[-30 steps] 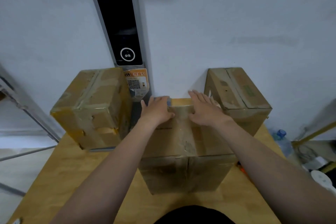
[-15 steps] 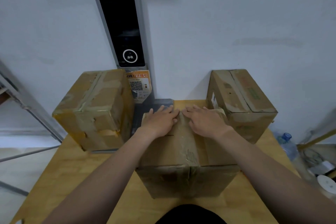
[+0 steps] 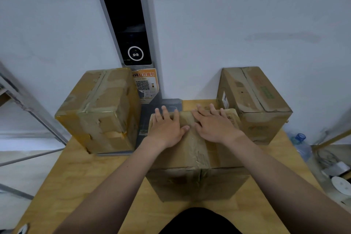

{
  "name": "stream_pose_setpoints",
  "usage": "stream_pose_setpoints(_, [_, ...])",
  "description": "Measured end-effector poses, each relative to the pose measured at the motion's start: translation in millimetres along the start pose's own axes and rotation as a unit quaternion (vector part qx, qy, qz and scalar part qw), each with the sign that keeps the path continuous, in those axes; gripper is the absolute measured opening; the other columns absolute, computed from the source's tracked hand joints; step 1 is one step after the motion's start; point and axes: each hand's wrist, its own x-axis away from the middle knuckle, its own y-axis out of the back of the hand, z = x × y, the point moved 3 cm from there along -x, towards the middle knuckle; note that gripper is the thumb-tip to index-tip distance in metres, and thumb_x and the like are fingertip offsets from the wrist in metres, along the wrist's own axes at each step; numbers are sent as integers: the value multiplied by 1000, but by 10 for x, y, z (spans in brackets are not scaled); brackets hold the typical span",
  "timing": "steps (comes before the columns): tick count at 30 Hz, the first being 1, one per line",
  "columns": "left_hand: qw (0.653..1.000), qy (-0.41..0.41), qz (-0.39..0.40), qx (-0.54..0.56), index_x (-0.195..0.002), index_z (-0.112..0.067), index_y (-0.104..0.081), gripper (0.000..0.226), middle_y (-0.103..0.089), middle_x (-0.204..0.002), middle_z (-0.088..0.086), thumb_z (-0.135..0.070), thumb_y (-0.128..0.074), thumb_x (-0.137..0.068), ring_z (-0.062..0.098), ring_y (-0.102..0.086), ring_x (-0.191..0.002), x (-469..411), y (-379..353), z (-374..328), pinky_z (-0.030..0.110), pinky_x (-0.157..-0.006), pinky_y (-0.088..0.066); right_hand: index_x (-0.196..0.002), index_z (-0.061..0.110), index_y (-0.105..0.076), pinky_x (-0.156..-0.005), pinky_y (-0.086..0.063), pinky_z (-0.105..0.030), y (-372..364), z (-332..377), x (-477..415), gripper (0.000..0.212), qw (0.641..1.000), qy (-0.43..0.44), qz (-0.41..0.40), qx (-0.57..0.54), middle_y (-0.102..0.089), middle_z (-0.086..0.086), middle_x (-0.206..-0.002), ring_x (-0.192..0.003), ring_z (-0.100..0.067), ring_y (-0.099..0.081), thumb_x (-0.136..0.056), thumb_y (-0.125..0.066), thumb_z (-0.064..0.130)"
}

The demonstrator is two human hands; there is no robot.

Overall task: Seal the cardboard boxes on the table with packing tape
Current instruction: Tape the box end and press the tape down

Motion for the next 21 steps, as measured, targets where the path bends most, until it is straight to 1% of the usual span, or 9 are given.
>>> stream_pose_setpoints(3, [999, 33, -2, 16, -163, -11, 5, 93, 16, -165, 30, -73, -22, -100, 46, 13, -154, 11, 5, 67, 52, -127, -1, -161, 33, -7, -123, 0, -59, -9, 14, 3, 60, 1000, -4, -6, 1, 5, 5, -169, -155, -37, 6, -106, -22, 50])
stream_pose_setpoints(6, [999, 38, 3, 16, -164, -13, 4, 94, 13, -165, 31, -74, -24, -98, 46, 11, -154, -3, 37, 67, 51, -127, -3, -160, 39, -6, -124, 1, -56, -7, -7, 7, 59, 1000, -14, -3, -3, 7, 1, -169, -154, -40, 9, -105, -22, 53])
stream_pose_setpoints(9, [999, 26, 19, 16, -164, -29, 6, 74, 15, -165, 30, -63, -23, -105, 48, 13, -153, -23, 60, 71, 52, -126, -3, -158, 49, -5, -124, 3, -52, 1, -94, 38, 57, 1000, -18, 1, -5, 9, 3, -169, -153, -41, 12, -104, -22, 60])
stream_pose_setpoints(11, [999, 17, 26, 19, -162, -40, 7, 62, 17, -165, 29, -54, -21, -109, 48, 14, -153, -31, 66, 83, 52, -126, -2, -156, 53, -4, -124, 2, -52, 3, -168, 88, 57, 1000, -19, -4, 5, 9, 6, -169, -153, -39, 11, -102, -20, 64])
stream_pose_setpoints(13, [999, 16, 26, 14, -162, -43, 7, 60, 17, -165, 28, -53, -21, -109, 48, 14, -153, -30, 78, 80, 53, -126, -2, -158, 47, -3, -125, 1, -50, -4, -242, 144, 61, 1000, -29, -7, 6, 10, 5, -169, -154, -35, 12, -102, -17, 65])
stream_pose_setpoints(15, [999, 24, 25, 1, -162, -42, 8, 62, 17, -165, 28, -57, -21, -108, 49, 13, -153, -24, 85, 53, 54, -126, -2, -161, 32, -1, -126, 2, -48, -13, -306, 203, 72, 998, -67, -8, 11, 12, 0, -169, -155, -31, 12, -100, -13, 67])
stream_pose_setpoints(17, [999, 39, 20, -15, -161, -43, 8, 65, 17, -166, 27, -62, -21, -106, 49, 12, -153, -7, 85, 19, 58, -125, -2, -162, 17, 3, -125, 3, -48, -27, -354, 256, 84, 992, -119, -10, 27, 12, -6, -168, -155, -28, 12, -98, -9, 70])
stream_pose_setpoints(19, [998, 60, 12, -31, -160, -46, 9, 67, 15, -167, 26, -66, -20, -104, 49, 10, -153, 24, 76, -4, 63, -123, -1, -161, 10, 5, -125, 4, -50, -31, -361, 302, 91, 987, -157, -9, 37, 11, -11, -168, -155, -27, 10, -96, -8, 74])
stream_pose_setpoints(21, [996, 72, 7, -43, -160, -46, 10, 68, 12, -167, 28, -68, -18, -103, 51, 8, -153, 58, 58, -22, 64, -123, 0, -160, 6, 5, -125, 2, -49, -25, -334, 329, 96, 984, -174, -7, 32, 9, -15, -168, -156, -29, 8, -95, -10, 75])
